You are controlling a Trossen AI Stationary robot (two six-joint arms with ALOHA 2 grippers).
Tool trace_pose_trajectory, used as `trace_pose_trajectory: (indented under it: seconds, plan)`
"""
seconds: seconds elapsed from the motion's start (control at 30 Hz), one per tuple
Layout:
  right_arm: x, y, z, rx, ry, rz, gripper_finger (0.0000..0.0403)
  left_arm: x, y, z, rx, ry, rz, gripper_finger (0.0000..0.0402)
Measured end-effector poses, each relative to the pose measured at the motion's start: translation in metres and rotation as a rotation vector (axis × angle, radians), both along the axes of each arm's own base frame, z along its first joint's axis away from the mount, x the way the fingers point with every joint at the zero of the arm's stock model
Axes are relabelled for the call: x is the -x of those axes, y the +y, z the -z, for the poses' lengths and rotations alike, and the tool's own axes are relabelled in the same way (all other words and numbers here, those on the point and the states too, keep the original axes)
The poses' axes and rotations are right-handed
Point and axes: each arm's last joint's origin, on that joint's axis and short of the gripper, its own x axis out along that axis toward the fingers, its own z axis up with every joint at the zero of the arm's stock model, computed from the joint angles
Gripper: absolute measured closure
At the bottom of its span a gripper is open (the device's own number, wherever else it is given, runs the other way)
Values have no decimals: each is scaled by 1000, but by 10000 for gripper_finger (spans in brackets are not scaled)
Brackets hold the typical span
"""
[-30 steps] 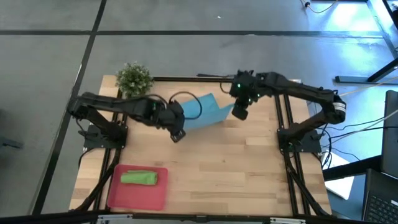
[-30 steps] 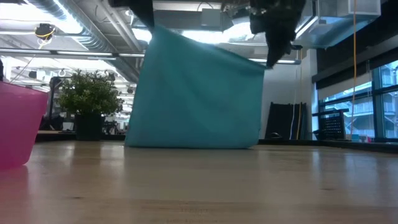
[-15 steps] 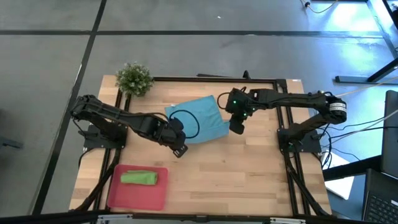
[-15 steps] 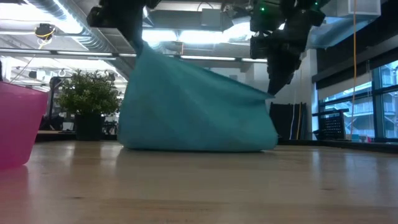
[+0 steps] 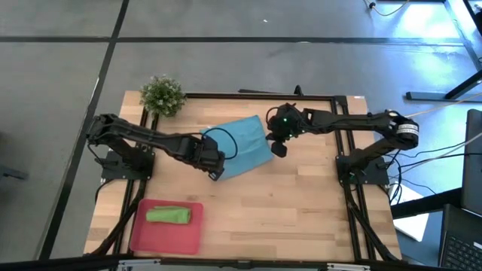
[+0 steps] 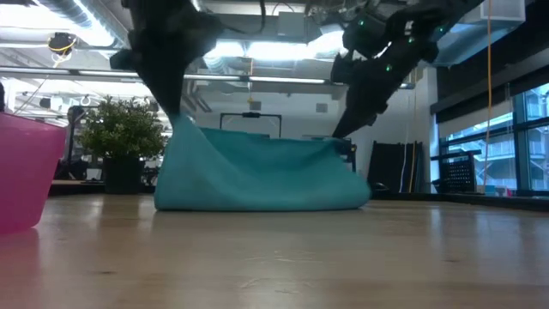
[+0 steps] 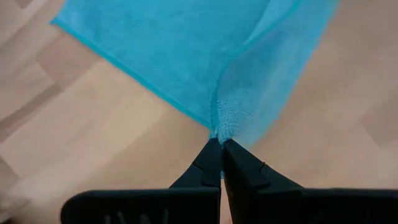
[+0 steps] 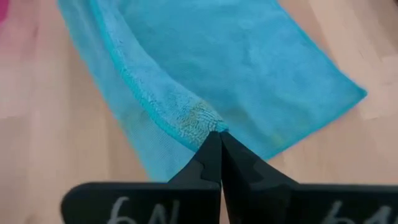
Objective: Roll microfiber towels into tight, uniform cylinder then place into a basket
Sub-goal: Roll the microfiber blue towel
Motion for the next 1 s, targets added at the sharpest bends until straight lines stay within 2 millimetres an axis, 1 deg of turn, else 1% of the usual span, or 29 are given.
trace_pose_trajectory:
  seconds: [0.2,0.43,0.53,0.7,0.87,1.0]
  plan:
    - [-7,-17,16,32,1,32,402,3,15,9,-41,34,-47,401]
    - [-19,-35,32,84,-45,35,402,5,33,15,-79,53,-111,401]
    - [-22,-45,38,91,-64,63,402,7,41,21,-97,72,-140,402]
    - [-25,-59,49,95,-24,106,402,12,52,31,-102,112,-145,402]
    - [-26,-70,53,113,-10,143,402,13,64,33,-159,119,-154,402]
    - [-25,-77,51,154,-30,164,402,10,73,33,-177,100,-130,402]
